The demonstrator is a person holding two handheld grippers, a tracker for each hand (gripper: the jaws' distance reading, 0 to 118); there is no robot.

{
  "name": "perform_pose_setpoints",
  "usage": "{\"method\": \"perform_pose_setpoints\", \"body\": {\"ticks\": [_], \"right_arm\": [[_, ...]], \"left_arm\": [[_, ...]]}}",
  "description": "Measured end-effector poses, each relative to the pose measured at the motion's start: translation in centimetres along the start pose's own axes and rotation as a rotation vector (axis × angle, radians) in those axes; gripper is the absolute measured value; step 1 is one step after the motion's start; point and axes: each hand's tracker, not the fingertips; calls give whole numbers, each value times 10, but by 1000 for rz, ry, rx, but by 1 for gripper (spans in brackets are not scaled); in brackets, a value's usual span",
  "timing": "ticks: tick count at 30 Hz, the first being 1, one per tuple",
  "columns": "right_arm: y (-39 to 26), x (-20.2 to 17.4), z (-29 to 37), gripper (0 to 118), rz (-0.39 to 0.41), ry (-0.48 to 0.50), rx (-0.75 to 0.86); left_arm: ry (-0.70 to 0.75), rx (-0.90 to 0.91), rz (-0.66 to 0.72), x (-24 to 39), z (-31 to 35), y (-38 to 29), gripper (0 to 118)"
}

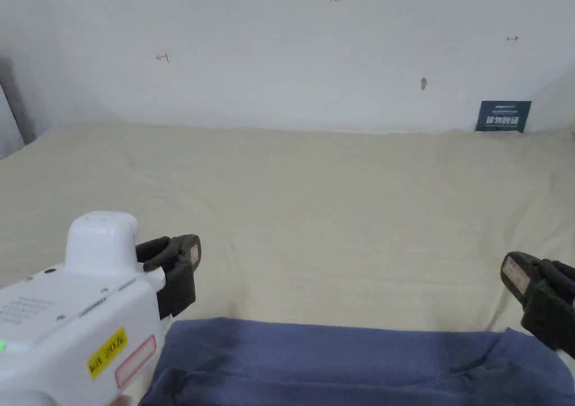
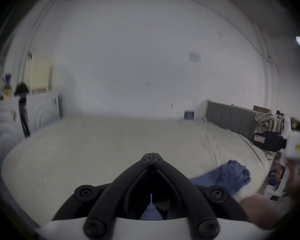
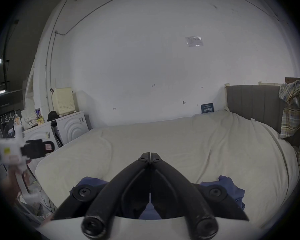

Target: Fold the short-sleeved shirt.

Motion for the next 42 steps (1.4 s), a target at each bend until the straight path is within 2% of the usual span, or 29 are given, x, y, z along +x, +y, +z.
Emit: {"method": "perform_pose_setpoints", "body": {"ticks": [3,7,8,9,10,11,12,13,16,18,20,21,24,28,30,31,32,33,34,35,36,38,42], "right_arm": [[-1,3,1,0,10,11,-13],[-4,2,-2,0,43,15,-52],[-1,-4,-2,0,50,17,-62],[-3,-6,-5,0,56,17,-76],[-4,-7,-7,0,60,17,-89],[-5,-10,-9,0,62,19,-100],[-3,-14,-11,0,63,22,-111],[-4,-16,-13,0,62,27,-120],[-5,-23,-19,0,59,38,-151],[-7,-26,-23,0,60,42,-164],[-7,-29,-26,0,60,42,-172],[-7,-30,-27,0,58,42,-178],[-9,-29,-32,0,39,42,-193],[-13,-29,-37,0,34,34,-218],[-15,-29,-39,0,32,35,-235],[-16,-29,-39,0,32,36,-239],[-16,-29,-39,0,30,38,-243],[-17,-29,-39,0,28,42,-246],[-17,-29,-39,0,27,46,-249],[-18,-29,-39,0,26,49,-252],[-18,-29,-40,0,25,50,-255],[-18,-29,-40,0,20,54,-259],[-17,-29,-40,0,17,62,-267]], "left_arm": [[-94,-383,230,-81,-47,2,0],[-107,-595,477,-155,-85,-42,0],[-148,-635,526,-170,-92,-53,2],[-193,-653,562,-175,-93,-64,21],[-205,-648,585,-182,-95,-70,54],[-219,-648,603,-190,-99,-77,96],[-237,-650,616,-195,-104,-83,115],[-253,-660,615,-207,-110,-90,118],[-343,-644,643,-216,-123,-102,118],[-420,-682,755,-216,-135,-113,118],[-435,-635,783,-215,-140,-116,118],[-499,-593,825,-218,-145,-118,118],[-638,-630,977,-209,-164,-131,118],[-709,-649,867,-186,-177,-133,118],[-686,-677,760,-179,-178,-128,118],[-665,-674,768,-177,-176,-126,118],[-630,-677,752,-176,-174,-124,104],[-577,-671,722,-177,-169,-120,75],[-514,-667,681,-176,-166,-118,28],[-412,-693,607,-172,-167,-117,6],[-313,-713,548,-170,-168,-117,6],[-377,-744,603,-169,-167,-120,6],[-237,-725,383,-153,-154,-90,6]]}}
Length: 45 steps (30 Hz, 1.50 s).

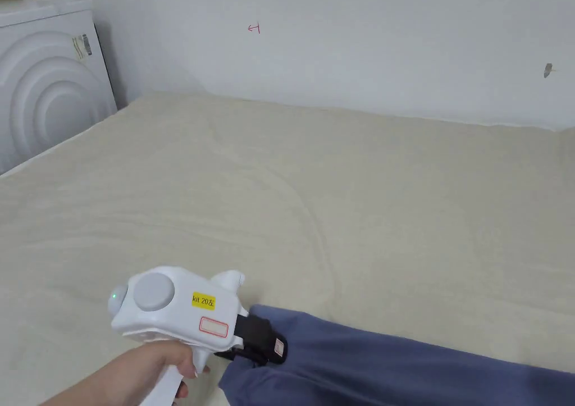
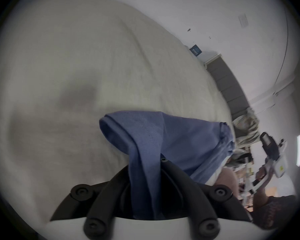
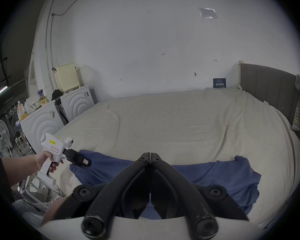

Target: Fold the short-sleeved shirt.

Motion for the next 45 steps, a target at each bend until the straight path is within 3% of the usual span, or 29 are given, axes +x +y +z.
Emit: {"method": "perform_pose_setpoints", "body": {"ticks": [3,6,8,9,14,22,24,26,28,31,36,38,39,40,41,43,45], "right_arm": [[1,1,0,0,-2,9,6],[0,4,-1,0,-26,24,8],[-1,7,-2,0,-42,32,7],[-2,8,-1,0,-49,38,9],[-6,12,2,0,-54,56,13],[-6,16,10,0,-71,63,11],[-7,16,11,0,-75,63,7],[-8,17,10,0,-74,63,-1],[-9,18,9,0,-74,67,-8],[-10,17,6,0,-75,74,-20],[-14,19,-1,0,-85,91,-35],[-14,17,-2,0,-86,95,-38],[-14,16,-2,0,-87,98,-40],[-15,16,-3,0,-87,100,-42],[-15,16,-3,0,-86,101,-44],[-16,16,-2,0,-81,101,-48],[-16,17,-2,0,-79,95,-51]], "left_arm": [[135,35,-52,8,37,3,6],[440,55,-50,1,65,4,6],[643,37,-142,-10,71,9,6],[671,20,-163,-12,74,7,6],[385,59,1,12,71,11,6],[78,-121,-81,135,-35,23,8],[30,-139,-95,151,-61,25,33],[-27,-148,-105,163,-72,25,83],[-81,-121,-116,173,-68,22,110],[-89,-78,-116,170,-44,21,114],[79,20,-110,143,-8,19,114],[130,-6,-118,131,-5,15,109],[120,18,-124,125,-6,13,92],[125,23,-122,123,-9,12,59],[156,5,-115,122,-17,9,2],[161,10,-120,126,-31,-1,0],[34,-75,-126,133,-52,-7,0]]}}
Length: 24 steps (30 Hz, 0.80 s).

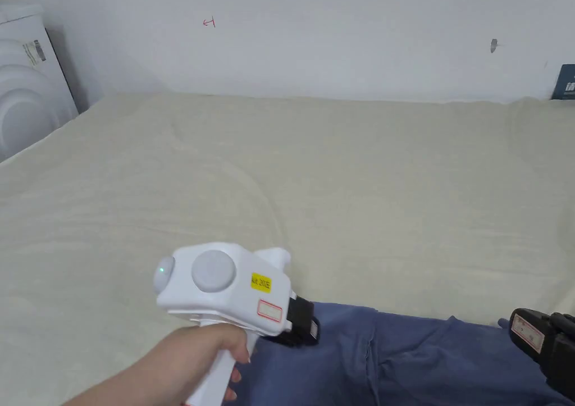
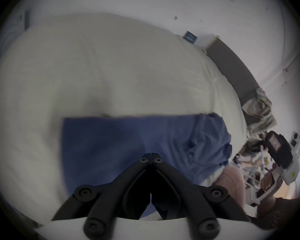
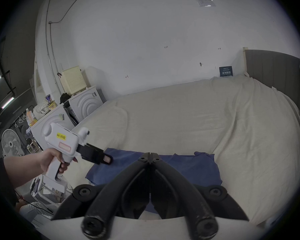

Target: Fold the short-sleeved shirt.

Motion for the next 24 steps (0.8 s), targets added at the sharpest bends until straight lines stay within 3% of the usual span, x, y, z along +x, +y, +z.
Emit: {"method": "perform_pose_setpoints", "body": {"ticks": [4,11,13,15,17,19,21,24], "right_arm": [[1,4,2,0,-8,-13,-5],[-1,11,4,0,-25,-27,-5],[-1,12,3,0,-28,-29,-8],[-1,12,2,0,-35,-24,-9],[-1,12,2,0,-37,-19,-4],[0,11,3,0,-34,-15,5],[3,9,5,0,-26,-13,13],[5,7,6,0,-23,-17,12]], "left_arm": [[1,-50,-97,31,-40,-11,0],[9,-25,-115,54,-63,-11,0],[-129,-20,-50,52,-57,-9,0],[-362,-41,42,46,-48,-10,0],[-473,-29,72,40,-35,-12,0],[-448,53,39,32,-12,-15,0],[-325,145,0,11,18,-14,0],[-138,170,84,-38,54,-9,0]]}}
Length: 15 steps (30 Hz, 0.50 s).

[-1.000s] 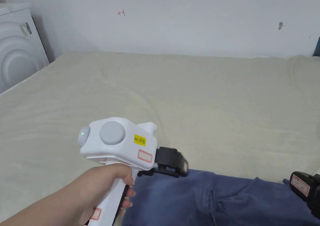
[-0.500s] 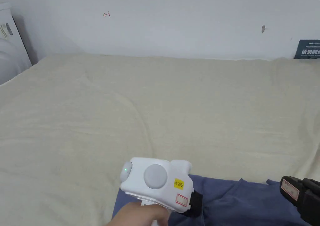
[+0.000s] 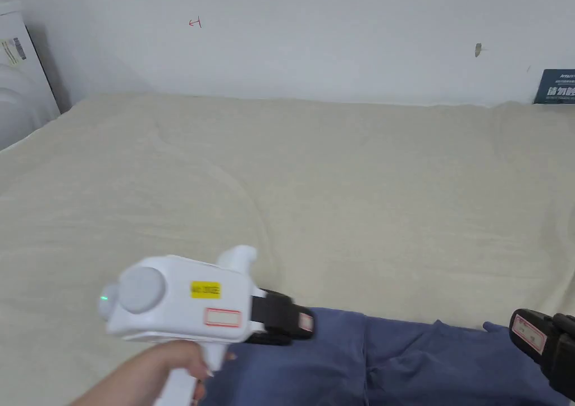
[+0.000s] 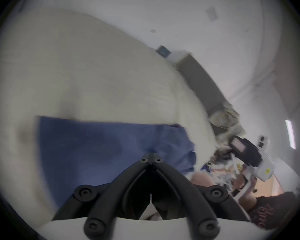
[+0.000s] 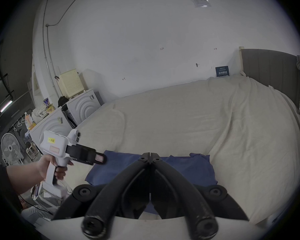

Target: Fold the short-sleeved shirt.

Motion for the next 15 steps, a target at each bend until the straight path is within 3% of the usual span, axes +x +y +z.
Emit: {"method": "perform_pose_setpoints", "body": {"ticks": [2,4,5,6,7,8,9,12,15], "right_arm": [[1,-1,0,0,-4,2,-1],[1,-3,0,0,-6,6,-2],[1,-5,-1,0,-5,7,-3],[1,-7,-3,0,-1,6,-7],[0,-9,-4,0,3,5,-11],[0,-10,-6,0,6,4,-16],[-1,-12,-7,0,9,2,-22],[-2,-17,-11,0,17,1,-40],[-2,-23,-14,0,32,-6,-55]], "left_arm": [[99,-3,32,-34,19,7,0],[49,-89,60,-67,33,10,0],[-19,-137,99,-81,37,9,12],[-71,-166,142,-96,40,7,32],[-106,-188,159,-107,41,5,64],[-117,-188,164,-115,41,1,106],[-110,-179,156,-120,38,-2,118],[-175,-172,212,-127,26,-7,118],[-422,-147,343,-134,7,-8,118]]}}
